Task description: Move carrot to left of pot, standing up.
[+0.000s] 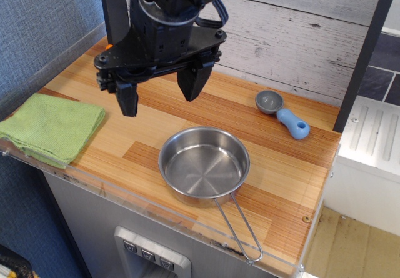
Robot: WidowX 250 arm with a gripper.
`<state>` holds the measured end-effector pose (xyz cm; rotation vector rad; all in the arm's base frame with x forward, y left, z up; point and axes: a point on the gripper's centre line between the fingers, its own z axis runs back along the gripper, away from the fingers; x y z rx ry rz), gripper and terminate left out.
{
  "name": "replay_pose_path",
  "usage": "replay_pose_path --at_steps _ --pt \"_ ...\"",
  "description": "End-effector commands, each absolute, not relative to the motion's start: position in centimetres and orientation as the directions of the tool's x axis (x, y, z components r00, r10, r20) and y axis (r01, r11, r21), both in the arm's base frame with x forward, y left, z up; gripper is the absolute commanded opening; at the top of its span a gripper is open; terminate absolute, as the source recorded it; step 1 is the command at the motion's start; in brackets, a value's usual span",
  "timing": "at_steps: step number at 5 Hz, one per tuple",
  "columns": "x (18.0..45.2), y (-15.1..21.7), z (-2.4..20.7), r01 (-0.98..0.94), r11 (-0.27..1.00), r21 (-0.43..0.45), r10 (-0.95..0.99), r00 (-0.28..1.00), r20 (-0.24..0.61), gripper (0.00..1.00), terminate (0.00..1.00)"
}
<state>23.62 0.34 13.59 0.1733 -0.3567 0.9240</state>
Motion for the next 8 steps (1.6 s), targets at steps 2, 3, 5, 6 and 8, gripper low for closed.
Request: replay_pose_path --at_steps 2,3,5,6,8 --pt "24.2 2.1 12.7 -0.798 0.602 0.009 0.705 0.537 0.463 1.00 0.00" --pt "25.4 3.8 11.7 -0.805 0.593 -0.017 0.699 0.504 0.506 1.00 0.00" --pt "28.3 8.0 9.9 -0.811 0.584 -0.007 0.666 0.475 0.575 1.00 0.00" --pt "30.3 10.3 9.0 -0.813 0.582 -0.017 0.633 0.440 0.636 1.00 0.00" --pt "33.0 13.9 7.6 -0.829 0.560 -0.011 0.593 0.391 0.704 1.00 0.00"
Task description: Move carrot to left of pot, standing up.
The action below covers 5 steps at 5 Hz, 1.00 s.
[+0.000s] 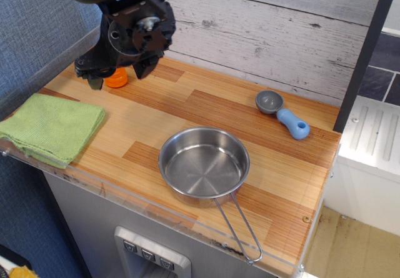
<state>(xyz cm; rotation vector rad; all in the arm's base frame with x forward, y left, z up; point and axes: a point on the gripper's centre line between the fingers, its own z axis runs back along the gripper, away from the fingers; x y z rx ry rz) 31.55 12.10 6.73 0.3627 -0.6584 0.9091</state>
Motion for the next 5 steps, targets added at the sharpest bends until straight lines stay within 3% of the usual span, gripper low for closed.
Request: replay_pose_path --at_steps 1,4,5 --pt "34.0 15.0 6.3 -0.829 0.559 -0.002 0.596 0.400 0.696 1.00 0.00" --pt "37.1 16.6 4.5 -0.814 0.581 -0.011 0.585 0.407 0.702 1.00 0.00" --pt "37.3 16.2 4.3 -0.805 0.593 0.000 0.570 0.420 0.707 0.00 0.00"
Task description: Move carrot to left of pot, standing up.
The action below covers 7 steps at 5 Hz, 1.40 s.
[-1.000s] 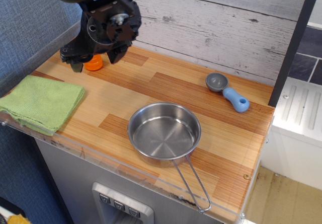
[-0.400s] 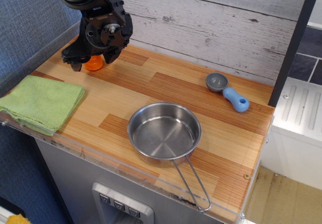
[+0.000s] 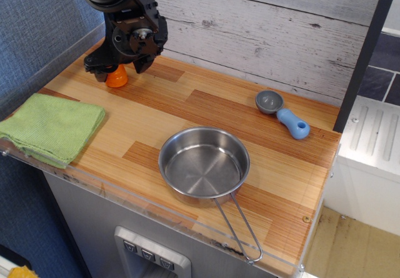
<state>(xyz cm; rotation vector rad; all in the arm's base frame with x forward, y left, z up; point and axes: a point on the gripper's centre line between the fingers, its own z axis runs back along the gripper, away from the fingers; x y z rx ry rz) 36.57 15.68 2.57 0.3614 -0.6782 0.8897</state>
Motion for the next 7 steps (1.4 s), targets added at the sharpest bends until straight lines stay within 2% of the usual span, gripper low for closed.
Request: replay_pose_path --at_steps 1,3,4,6,7 --pt "37.3 15.3 4.4 -0.796 0.605 0.005 0.559 0.429 0.710 0.00 0.00" --pt "37.0 14.7 5.1 -0.787 0.617 0.006 0.549 0.436 0.713 0.00 0.00" --pt "36.8 14.1 6.4 -0.780 0.625 -0.008 0.540 0.426 0.726 0.00 0.00" --pt "34.1 10.0 11.3 -0.754 0.654 -0.060 0.513 0.384 0.768 0.00 0.00" --pt "31.6 6.5 11.8 -0.712 0.699 -0.066 0.491 0.411 0.768 0.00 0.00"
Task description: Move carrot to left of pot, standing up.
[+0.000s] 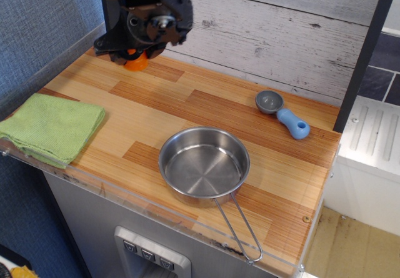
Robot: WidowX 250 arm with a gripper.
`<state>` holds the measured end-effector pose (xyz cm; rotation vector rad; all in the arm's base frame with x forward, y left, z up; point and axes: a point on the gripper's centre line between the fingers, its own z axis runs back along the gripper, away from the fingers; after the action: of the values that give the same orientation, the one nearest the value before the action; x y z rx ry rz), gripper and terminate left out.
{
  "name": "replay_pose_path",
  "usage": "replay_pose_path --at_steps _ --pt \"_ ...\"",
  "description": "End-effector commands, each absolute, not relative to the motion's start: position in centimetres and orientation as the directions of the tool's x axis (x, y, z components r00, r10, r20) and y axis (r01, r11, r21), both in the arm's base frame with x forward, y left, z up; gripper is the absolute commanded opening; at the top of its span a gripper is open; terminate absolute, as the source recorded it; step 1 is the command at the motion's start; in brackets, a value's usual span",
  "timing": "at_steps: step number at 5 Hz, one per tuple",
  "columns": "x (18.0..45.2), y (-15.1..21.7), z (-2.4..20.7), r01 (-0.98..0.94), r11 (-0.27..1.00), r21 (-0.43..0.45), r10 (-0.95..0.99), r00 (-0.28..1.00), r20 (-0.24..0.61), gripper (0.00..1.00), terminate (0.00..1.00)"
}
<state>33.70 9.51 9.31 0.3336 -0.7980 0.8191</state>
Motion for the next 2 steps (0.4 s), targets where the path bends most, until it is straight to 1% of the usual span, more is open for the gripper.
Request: replay_pose_path --at_steps 1,2 --pt "29.5 3.8 10.9 -0.681 0.732 -0.036 0.466 0.461 0.755 0.00 0.00" --pt "28.4 3.4 9.6 -0.683 0.730 -0.011 0.465 0.485 0.741 0.00 0.00"
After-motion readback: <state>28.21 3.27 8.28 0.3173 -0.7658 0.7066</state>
